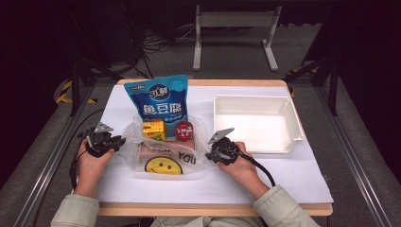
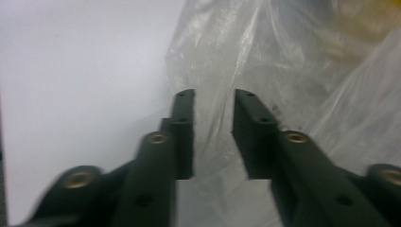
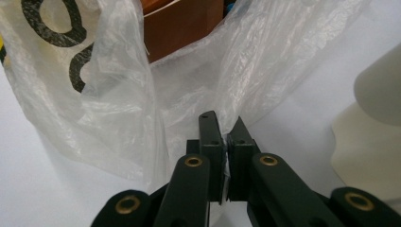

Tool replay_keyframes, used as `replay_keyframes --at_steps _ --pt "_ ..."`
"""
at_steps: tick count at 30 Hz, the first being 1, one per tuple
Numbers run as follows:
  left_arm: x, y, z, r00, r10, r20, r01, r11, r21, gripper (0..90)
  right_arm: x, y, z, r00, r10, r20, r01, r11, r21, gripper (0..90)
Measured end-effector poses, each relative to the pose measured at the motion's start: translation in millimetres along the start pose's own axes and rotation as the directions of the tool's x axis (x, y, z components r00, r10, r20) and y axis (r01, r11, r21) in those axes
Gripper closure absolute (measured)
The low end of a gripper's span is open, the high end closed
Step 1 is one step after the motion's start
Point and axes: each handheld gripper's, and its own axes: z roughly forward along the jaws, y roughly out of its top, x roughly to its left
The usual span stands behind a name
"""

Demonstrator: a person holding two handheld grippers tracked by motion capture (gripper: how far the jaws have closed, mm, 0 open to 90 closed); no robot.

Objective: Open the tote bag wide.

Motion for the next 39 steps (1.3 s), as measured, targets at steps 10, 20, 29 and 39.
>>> replay_keyframes --at_steps 10,20,29,39 --pt "-8.4 15.3 -49.0 0.993 -0.003 0.118 0.026 0.9817 -0.189 50.0 1.7 1.4 0.6 1.0 0.0 -0.006 0.0 1.0 -0.01 88.1" --pt "-39.7 26.6 -49.8 0.9513 0.181 0.25 -0.13 0.9694 -0.208 41.2 1.5 1.8 -1.4 0.9999 0.005 -0.015 -0.006 1.0 -0.019 87.7" --pt "-41.2 30.3 -29.1 0.9347 0.208 0.288 -0.154 0.9677 -0.2 40.6 1.3 1.5 -0.1 0.9994 0.014 -0.032 -0.014 1.0 -0.017 86.1" --pt "-39.9 26.5 -16.6 0.9303 0.221 0.293 -0.193 0.9735 -0.123 53.0 1.1 2.0 -0.7 0.9988 0.017 -0.045 -0.018 1.0 -0.022 85.0"
